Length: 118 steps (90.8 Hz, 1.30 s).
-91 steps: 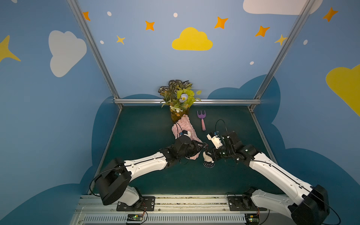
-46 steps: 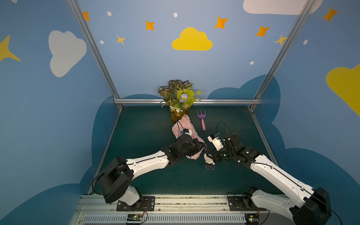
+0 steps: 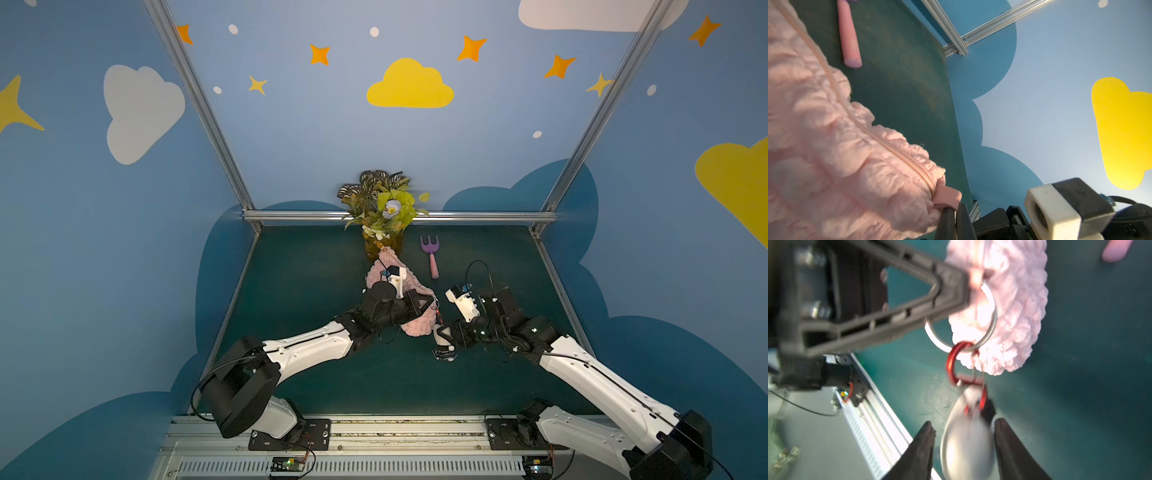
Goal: Remove the decoration from the bag
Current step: Pick up the decoration item from the bag, then adjust the decoration item in the bag.
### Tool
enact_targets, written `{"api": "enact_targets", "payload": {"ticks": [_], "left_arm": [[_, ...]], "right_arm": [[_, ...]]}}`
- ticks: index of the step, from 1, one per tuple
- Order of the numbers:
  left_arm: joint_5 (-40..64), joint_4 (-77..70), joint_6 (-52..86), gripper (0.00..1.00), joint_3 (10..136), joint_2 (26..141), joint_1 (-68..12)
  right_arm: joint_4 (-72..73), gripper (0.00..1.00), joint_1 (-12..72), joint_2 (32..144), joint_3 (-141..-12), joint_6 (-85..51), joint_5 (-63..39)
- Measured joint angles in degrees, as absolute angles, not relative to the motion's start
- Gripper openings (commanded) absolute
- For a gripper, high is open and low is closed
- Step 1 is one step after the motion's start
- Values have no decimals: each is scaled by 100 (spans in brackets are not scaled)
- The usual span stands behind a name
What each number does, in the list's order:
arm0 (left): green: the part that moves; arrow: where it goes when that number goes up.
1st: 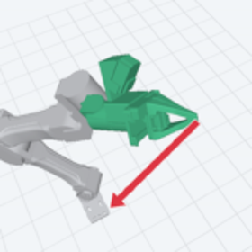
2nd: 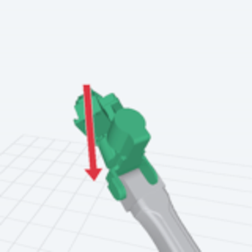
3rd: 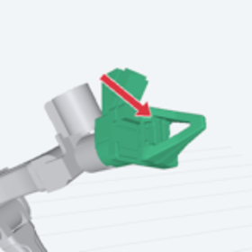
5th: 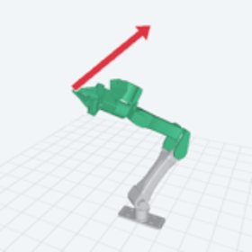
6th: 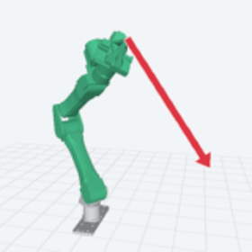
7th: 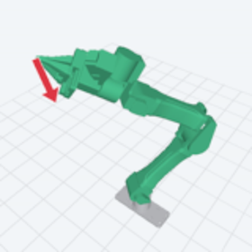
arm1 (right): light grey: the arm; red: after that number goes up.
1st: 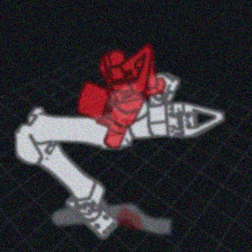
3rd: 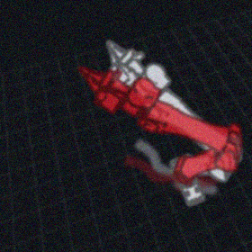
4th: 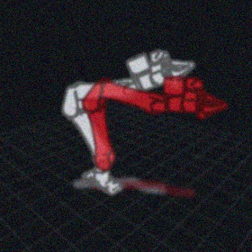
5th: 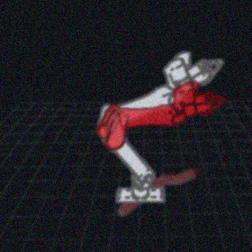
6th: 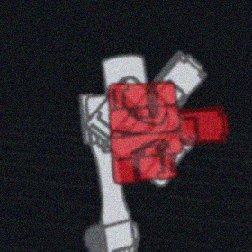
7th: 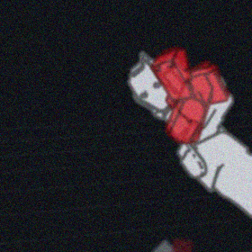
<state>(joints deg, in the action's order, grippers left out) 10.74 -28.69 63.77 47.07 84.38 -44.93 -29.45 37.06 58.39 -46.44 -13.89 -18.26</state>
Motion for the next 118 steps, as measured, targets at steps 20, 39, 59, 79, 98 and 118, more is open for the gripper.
{"api": "enact_targets", "payload": {"ticks": [20,39,59,79,98,118], "left_arm": [[2180,-3409,5953,2,4705,8438,-3881],[3356,-3564,5758,3,4871,8455,-3284],[4567,-3734,5861,2,5483,8639,-2788],[5557,-4104,6193,2,6095,8965,-2486],[6108,-4445,6495,2,6322,9268,-2333],[6167,-4359,6309,2,6324,9299,-2322]], "right_arm": [[-2714,73,3686,5559,-4545,-1466,-1848],[-2163,75,3444,5194,-4493,-1531,-2224],[-1780,75,2779,5190,-4554,-1562,-3127],[-1135,74,2211,5645,-5022,-1780,-4093],[-646,71,2003,6259,-5684,-1940,-4818],[-582,69,1968,6499,-5983,-2018,-5164]]}}
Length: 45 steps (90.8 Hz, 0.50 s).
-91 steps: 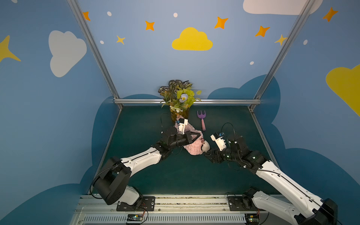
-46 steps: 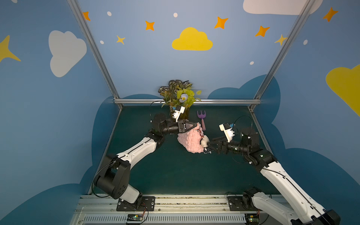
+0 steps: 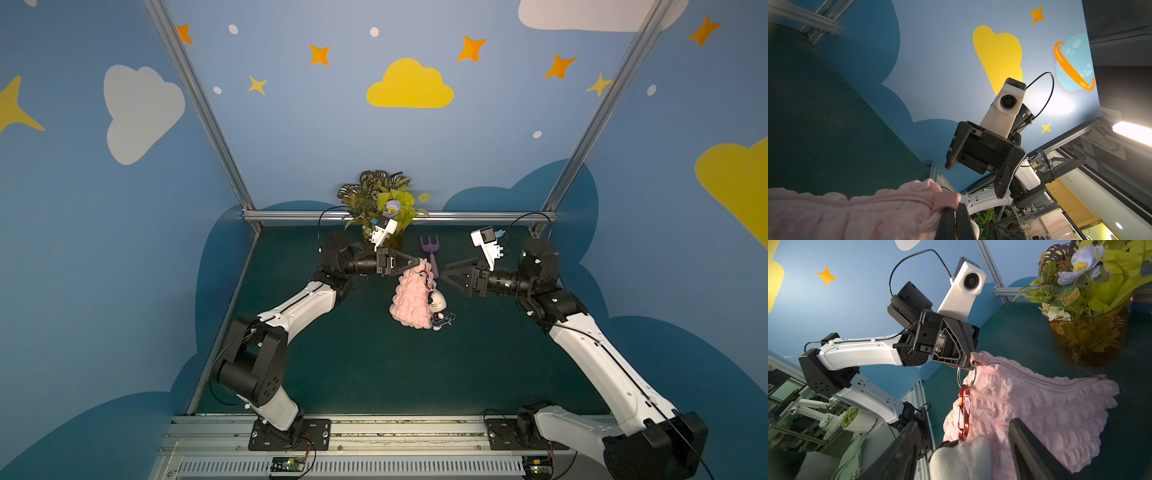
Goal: Remove the decoration from the bag
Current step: Adjust the decoration item in the bag.
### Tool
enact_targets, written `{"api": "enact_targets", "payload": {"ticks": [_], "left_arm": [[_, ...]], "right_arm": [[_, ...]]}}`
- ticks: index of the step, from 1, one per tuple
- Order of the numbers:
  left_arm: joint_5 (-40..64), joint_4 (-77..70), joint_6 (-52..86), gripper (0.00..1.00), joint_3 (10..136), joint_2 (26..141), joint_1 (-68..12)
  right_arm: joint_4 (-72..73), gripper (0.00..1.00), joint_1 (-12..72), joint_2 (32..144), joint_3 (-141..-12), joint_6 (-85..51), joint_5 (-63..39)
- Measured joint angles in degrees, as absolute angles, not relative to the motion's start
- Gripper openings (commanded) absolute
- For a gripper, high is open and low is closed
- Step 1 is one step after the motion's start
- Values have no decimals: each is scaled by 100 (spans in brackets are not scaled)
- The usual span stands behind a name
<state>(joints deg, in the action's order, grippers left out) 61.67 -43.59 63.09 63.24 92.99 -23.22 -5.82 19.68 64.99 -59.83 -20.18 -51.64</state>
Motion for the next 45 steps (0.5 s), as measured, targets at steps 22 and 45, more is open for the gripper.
{"api": "enact_targets", "payload": {"ticks": [22,45], "left_arm": [[5564,-2034,4685,2,6595,8602,-2324],[4550,231,3190,2,7271,7881,-2324]], "right_arm": [[-537,67,2327,6368,-5922,-2187,-4963],[-143,63,2919,6604,-5712,-2211,-4637]]}}
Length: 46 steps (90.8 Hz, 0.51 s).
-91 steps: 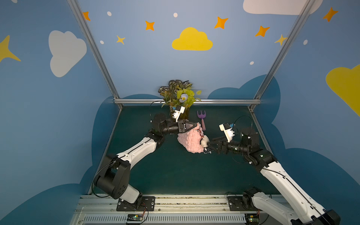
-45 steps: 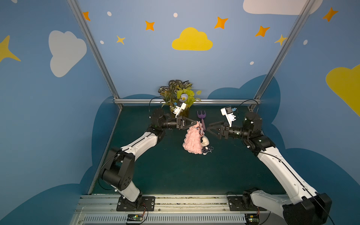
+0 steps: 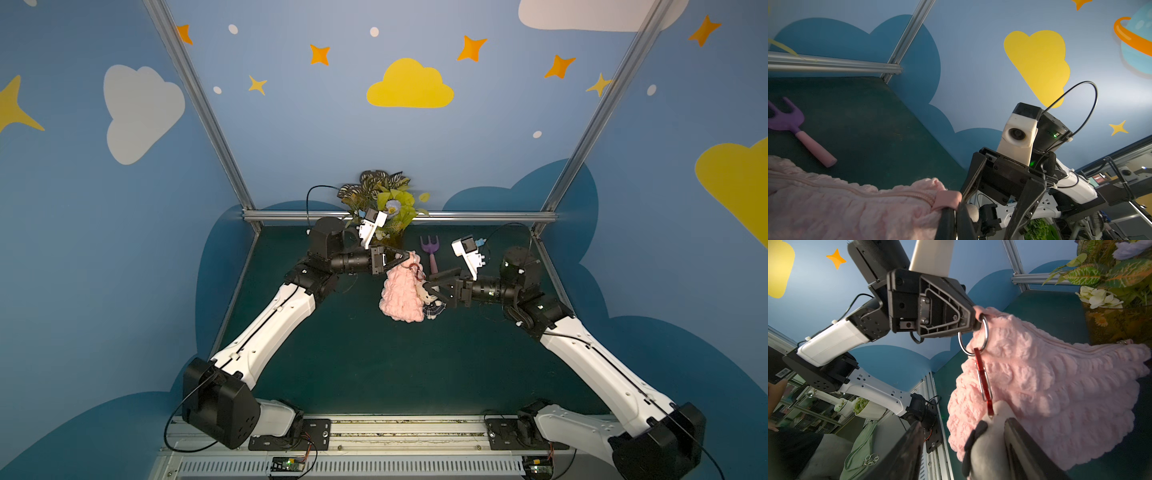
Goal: Remove the decoration from the bag
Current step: Adjust the decoration item in the bag.
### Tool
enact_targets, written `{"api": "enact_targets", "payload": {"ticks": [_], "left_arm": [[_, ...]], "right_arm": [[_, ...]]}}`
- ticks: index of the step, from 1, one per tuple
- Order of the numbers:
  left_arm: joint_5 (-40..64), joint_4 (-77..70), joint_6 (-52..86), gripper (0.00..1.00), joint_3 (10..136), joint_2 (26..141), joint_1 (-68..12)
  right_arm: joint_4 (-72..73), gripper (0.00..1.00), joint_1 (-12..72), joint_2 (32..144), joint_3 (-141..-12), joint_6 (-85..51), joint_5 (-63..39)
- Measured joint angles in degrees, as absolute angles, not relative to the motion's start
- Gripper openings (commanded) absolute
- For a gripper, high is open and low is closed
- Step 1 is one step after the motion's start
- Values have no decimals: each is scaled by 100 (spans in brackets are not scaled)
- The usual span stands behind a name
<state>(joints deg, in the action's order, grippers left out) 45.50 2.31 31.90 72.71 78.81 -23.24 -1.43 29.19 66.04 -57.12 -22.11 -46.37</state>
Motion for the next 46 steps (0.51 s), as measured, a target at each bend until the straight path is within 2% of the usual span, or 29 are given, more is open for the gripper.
{"api": "enact_targets", "payload": {"ticks": [22,46], "left_arm": [[3881,1323,2724,3,7345,7843,-2318],[3439,1562,2722,2,7345,7843,-2344]], "right_arm": [[-379,64,3131,6755,-5719,-1824,-3760],[-716,63,3798,6215,-5710,-1122,-1693]]}}
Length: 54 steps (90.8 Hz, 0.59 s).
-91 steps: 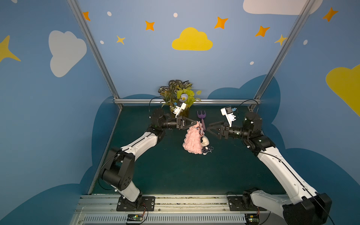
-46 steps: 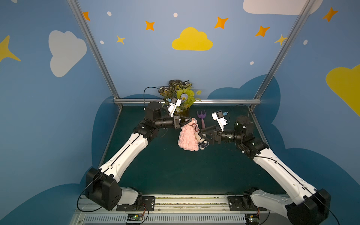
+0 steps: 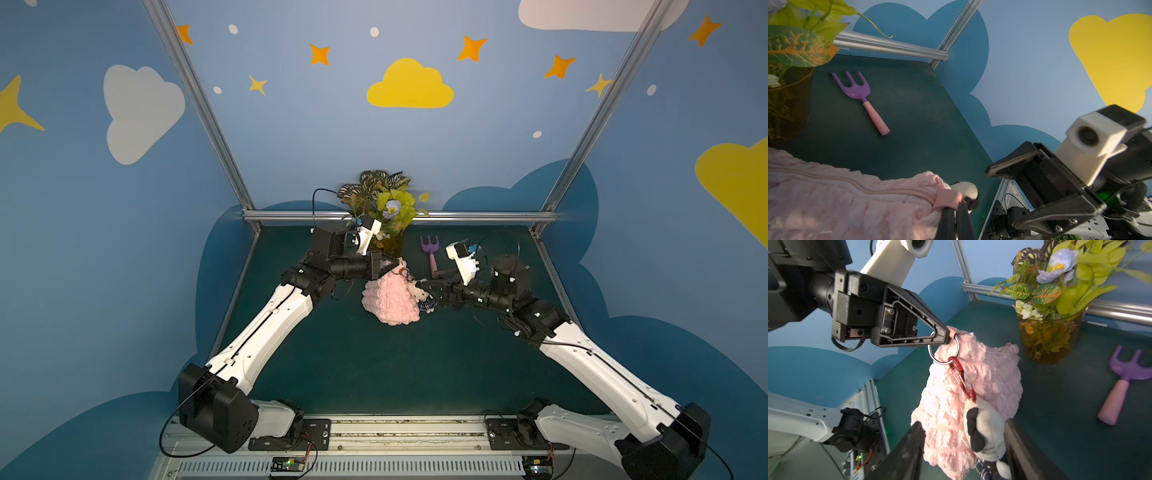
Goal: Remove the decoration from the bag
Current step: Adjust the decoration item in the bag.
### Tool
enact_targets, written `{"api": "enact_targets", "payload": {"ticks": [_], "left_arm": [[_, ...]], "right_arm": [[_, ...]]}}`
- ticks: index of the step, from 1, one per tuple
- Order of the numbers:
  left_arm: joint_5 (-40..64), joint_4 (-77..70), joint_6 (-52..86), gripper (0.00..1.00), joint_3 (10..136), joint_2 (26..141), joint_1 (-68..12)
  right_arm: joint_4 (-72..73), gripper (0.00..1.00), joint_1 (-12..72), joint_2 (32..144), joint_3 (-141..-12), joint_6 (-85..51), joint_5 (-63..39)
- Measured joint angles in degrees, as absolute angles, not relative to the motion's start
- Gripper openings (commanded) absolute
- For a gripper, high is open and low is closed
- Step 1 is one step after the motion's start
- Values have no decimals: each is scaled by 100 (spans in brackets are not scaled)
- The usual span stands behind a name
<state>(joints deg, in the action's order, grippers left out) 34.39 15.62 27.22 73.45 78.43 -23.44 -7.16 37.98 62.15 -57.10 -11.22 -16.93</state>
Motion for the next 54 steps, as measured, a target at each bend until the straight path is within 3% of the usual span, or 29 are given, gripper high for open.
{"api": "enact_targets", "payload": {"ticks": [21,54], "left_arm": [[3363,1590,2742,2,7360,7896,-2405],[3371,1577,2849,2,7382,7988,-2416]], "right_arm": [[-423,61,4338,6173,-5551,-797,-388],[-261,58,5054,6877,-5592,-36,596]]}}
